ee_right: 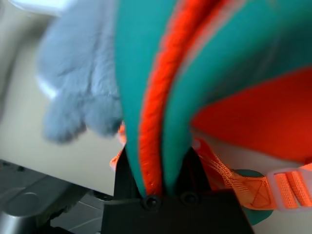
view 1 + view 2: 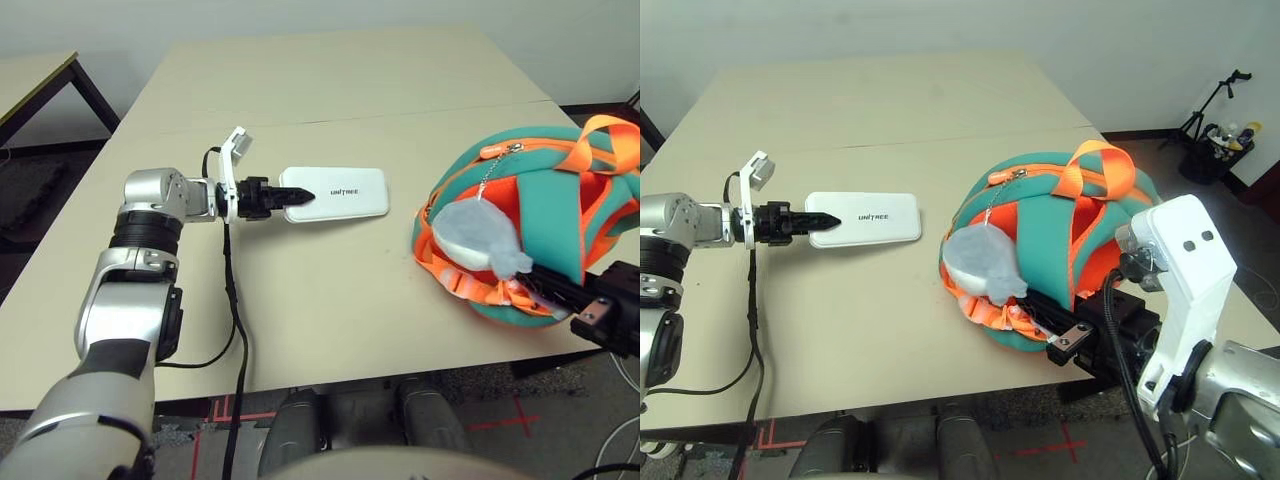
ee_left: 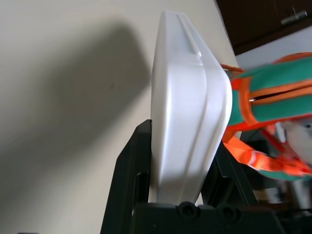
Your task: Put the pencil case into the backpack and zip it.
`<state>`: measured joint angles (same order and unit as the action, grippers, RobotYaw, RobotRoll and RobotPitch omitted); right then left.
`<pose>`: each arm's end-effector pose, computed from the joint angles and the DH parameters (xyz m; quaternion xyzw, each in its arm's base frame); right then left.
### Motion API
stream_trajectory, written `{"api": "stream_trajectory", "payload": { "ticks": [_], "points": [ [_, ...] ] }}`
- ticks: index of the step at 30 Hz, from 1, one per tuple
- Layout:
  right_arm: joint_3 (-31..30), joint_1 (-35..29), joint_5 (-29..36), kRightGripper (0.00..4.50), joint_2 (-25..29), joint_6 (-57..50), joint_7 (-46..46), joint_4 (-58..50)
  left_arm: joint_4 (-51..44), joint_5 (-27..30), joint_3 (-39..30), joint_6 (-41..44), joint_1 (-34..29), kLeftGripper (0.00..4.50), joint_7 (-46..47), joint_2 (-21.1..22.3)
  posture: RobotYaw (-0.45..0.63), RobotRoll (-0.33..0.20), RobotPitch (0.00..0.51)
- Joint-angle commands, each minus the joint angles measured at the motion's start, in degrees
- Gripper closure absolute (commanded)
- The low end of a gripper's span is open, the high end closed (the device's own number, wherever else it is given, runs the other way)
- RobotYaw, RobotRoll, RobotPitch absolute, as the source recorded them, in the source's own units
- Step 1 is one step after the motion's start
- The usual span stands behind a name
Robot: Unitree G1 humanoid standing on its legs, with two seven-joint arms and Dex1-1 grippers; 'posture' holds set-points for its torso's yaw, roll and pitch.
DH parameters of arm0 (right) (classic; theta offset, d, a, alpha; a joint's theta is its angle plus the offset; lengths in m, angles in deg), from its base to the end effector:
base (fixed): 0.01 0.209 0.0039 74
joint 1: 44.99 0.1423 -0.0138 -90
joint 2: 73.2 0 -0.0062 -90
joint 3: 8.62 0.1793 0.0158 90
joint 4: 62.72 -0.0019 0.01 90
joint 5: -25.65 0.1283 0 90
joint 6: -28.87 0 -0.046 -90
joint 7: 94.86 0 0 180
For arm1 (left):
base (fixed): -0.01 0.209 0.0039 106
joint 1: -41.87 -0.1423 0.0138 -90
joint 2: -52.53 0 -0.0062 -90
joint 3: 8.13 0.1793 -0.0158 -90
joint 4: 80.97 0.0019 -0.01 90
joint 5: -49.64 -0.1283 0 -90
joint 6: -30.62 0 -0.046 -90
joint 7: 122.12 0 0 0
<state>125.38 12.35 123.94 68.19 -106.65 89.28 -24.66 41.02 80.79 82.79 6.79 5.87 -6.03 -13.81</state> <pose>0.0957 -0.2341 0.2191 0.0087 0.2321 0.2592 0.9375 0.3076 0.2587 0.2024 -0.1853 0.2899 -0.4488 0.8247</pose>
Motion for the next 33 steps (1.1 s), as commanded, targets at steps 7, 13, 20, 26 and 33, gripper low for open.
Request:
{"api": "stream_trajectory", "payload": {
  "ticks": [7, 13, 20, 26, 33],
  "points": [
    [-7.30, 5.34, -18.50, 4.31, -1.97, -2.12, -15.21, 6.69, -13.49, -3.01, 3.98, -12.14, 6.13, 3.14, -11.95, 11.30, -0.13, 0.000, 0.085],
    [-8.41, 11.37, -22.42, 4.31, -1.62, -3.67, -19.02, 10.42, -12.24, -7.08, 8.56, -21.86, 12.61, 3.14, -18.64, 9.21, -0.13, 0.000, 0.096],
    [-8.91, 15.05, -22.88, 4.31, -2.77, -5.89, -19.29, 10.38, -8.91, -9.54, 11.32, -25.49, 17.02, 3.14, -21.43, 1.47, -0.15, 0.000, 0.104],
    [-8.72, 15.55, -23.18, 4.31, -4.18, -7.25, -18.74, 9.41, -9.27, -9.36, 12.34, -23.63, 17.00, 3.14, -22.55, -2.13, -0.17, 0.000, 0.109],
    [-8.91, 16.11, -23.16, 4.31, -5.04, -8.07, -17.92, 8.74, -10.13, -10.05, 14.09, -23.28, 15.96, 3.14, -23.04, -5.33, -0.18, 0.000, 0.116]
  ]
}}
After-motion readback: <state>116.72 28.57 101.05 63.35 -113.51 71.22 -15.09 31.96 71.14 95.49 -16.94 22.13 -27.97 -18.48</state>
